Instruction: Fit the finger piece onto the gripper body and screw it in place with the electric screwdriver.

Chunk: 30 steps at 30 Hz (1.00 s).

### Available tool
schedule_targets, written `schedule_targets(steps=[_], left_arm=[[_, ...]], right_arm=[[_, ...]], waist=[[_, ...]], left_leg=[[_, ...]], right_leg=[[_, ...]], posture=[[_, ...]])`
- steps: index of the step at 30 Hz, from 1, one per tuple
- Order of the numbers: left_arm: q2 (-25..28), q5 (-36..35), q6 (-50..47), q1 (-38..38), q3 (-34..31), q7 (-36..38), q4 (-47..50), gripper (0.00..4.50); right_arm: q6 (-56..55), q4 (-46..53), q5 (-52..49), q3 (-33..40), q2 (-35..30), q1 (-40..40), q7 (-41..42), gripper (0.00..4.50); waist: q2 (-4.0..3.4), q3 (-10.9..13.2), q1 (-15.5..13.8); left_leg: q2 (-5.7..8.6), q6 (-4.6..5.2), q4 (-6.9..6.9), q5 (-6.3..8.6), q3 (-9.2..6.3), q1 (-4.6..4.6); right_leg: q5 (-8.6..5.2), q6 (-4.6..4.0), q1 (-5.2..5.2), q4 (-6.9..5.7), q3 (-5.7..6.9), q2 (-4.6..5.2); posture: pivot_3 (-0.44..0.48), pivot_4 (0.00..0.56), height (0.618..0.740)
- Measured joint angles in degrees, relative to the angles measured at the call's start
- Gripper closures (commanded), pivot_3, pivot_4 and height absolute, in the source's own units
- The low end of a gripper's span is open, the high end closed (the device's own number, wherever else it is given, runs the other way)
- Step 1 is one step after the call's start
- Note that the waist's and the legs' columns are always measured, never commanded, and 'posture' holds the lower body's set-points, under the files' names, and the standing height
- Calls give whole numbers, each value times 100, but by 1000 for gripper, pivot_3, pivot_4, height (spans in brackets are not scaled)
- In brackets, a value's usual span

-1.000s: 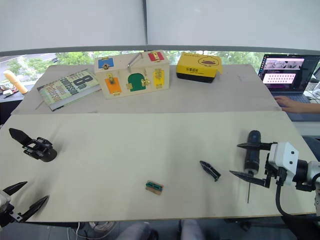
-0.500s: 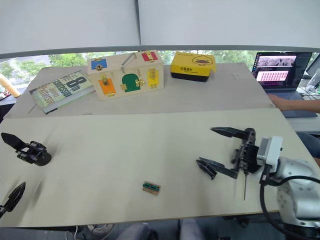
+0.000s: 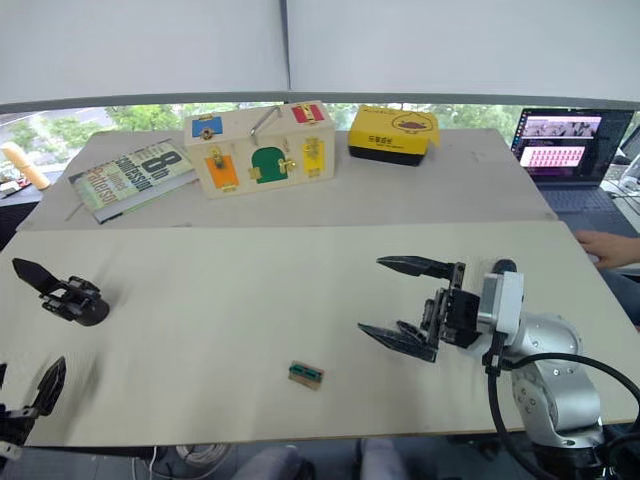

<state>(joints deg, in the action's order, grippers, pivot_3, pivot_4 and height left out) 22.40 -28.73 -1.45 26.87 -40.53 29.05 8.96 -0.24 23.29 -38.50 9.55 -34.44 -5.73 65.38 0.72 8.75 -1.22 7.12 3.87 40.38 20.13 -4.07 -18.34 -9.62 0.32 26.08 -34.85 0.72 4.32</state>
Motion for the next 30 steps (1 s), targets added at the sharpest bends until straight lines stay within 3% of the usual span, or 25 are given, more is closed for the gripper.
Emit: schedule_targets(steps=[9, 17, 23, 26, 29, 30], left_arm=[[370, 507, -783, -1087, 707, -533, -554, 0], [532, 1078, -382, -1993, 1015, -686, -1590, 0], [587, 1168, -55, -2227, 1073, -700, -2041, 0], [644, 1172, -10, -2278, 1119, -703, -2189, 880], [678, 1157, 13, -2327, 1085, -721, -2366, 2195], [678, 1149, 45, -2337, 1076, -704, -2392, 2186]], right_arm=[[223, 121, 2, -161, -3, -246, -198, 13], [262, 199, 79, -189, -10, -222, -315, 13], [259, 215, 132, -167, -13, -70, -359, 13], [257, 223, 151, -161, -14, 20, -371, 0], [237, 325, 177, -79, -49, 140, -415, 0], [215, 333, 180, -44, -53, 177, -417, 0]], waist=[[-1, -1, 52], [-7, -5, 12], [-24, -14, 35], [-33, -19, 40], [-48, -29, 43], [-50, -30, 45]], left_leg=[[5, 0, -1, 0, 1, 1], [8, -3, 1, -2, 1, 5], [6, -3, 0, -3, 2, 8], [7, -6, 0, -4, 2, 9], [6, -6, -1, -4, 2, 11], [5, -6, -2, -4, 2, 11]], right_leg=[[1, -2, 8, -3, 17, -3], [1, -2, 4, -6, 18, 1], [1, -2, 6, -10, 16, 0], [1, -2, 5, -12, 14, 0], [1, -2, 6, -14, 10, 0], [1, -2, 6, -14, 9, 0]], posture=[[0, 150, 740], [0, 150, 740], [0, 150, 740], [0, 150, 740], [0, 150, 740], [0, 150, 740]])
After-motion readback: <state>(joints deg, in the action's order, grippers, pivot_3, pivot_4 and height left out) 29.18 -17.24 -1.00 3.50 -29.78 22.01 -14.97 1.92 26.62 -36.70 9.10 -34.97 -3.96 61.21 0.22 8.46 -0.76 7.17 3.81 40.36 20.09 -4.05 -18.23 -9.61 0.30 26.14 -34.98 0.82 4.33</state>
